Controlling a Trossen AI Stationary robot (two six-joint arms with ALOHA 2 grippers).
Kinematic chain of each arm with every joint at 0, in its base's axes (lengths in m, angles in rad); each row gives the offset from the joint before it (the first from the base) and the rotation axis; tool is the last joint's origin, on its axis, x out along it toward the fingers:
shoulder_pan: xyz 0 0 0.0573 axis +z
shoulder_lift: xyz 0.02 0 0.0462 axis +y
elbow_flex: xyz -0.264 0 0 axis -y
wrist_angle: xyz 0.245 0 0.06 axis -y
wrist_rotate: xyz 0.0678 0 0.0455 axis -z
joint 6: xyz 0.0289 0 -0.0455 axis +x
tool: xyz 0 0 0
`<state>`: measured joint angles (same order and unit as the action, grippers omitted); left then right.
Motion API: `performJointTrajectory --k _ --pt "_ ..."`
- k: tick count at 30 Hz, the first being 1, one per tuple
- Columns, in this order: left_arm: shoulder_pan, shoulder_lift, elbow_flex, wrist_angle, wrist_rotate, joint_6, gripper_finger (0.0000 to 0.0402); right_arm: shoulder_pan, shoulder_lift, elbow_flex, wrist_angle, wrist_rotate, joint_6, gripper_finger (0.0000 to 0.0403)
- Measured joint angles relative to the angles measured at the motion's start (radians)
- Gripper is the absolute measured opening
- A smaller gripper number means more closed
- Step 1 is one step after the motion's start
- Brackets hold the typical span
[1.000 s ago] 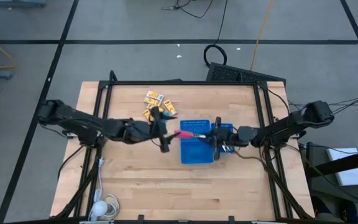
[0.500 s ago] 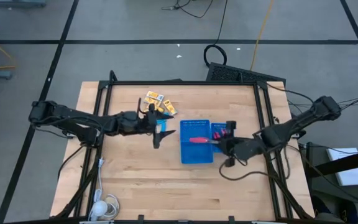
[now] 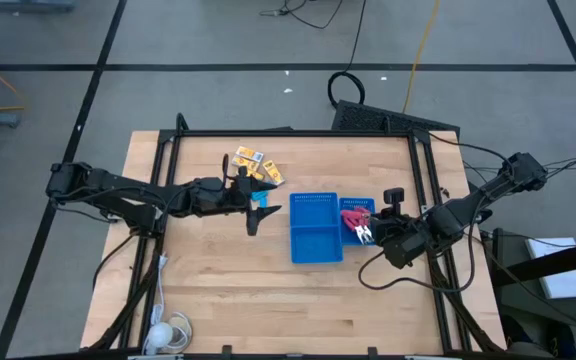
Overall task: Pick & Place School Supplies
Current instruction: Put the pink hole puncher into the right vertical blue bin
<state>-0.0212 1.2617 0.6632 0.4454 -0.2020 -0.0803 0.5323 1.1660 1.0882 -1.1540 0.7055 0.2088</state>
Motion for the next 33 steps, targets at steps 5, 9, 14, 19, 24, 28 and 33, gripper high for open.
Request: performJointTrajectory --k 5,9,14,19,24,28,33 --pt "0.001 0.0 0.0 0.0 -0.015 0.0 0.0291 0.0 0.019 -0.001 -0.063 -0.005 0.05 0.0033" --pt "0.001 0.0 0.0 0.0 -0.016 0.0 0.0286 -0.02 0.065 -0.001 -0.123 -0.032 0.101 0.0033" --pt "0.001 0.0 0.0 0.0 -0.016 0.001 0.0283 -0.053 0.141 -0.001 -0.123 -0.053 0.109 0.0033" --pt "0.001 0.0 0.0 -0.003 -0.016 0.001 0.0286 -0.089 0.205 -0.001 -0.122 -0.055 0.109 0.0033" --pt "0.001 0.0 0.0 -0.008 -0.016 0.001 0.0281 -0.118 0.242 -0.002 -0.116 -0.055 0.1 0.0033" --pt "0.001 0.0 0.0 -0.009 -0.016 0.001 0.028 -0.132 0.26 -0.002 -0.092 -0.056 0.082 0.0033" --pt "0.001 0.0 0.0 -0.017 -0.016 0.001 0.028 -0.133 0.285 -0.002 -0.053 -0.083 0.04 0.0033"
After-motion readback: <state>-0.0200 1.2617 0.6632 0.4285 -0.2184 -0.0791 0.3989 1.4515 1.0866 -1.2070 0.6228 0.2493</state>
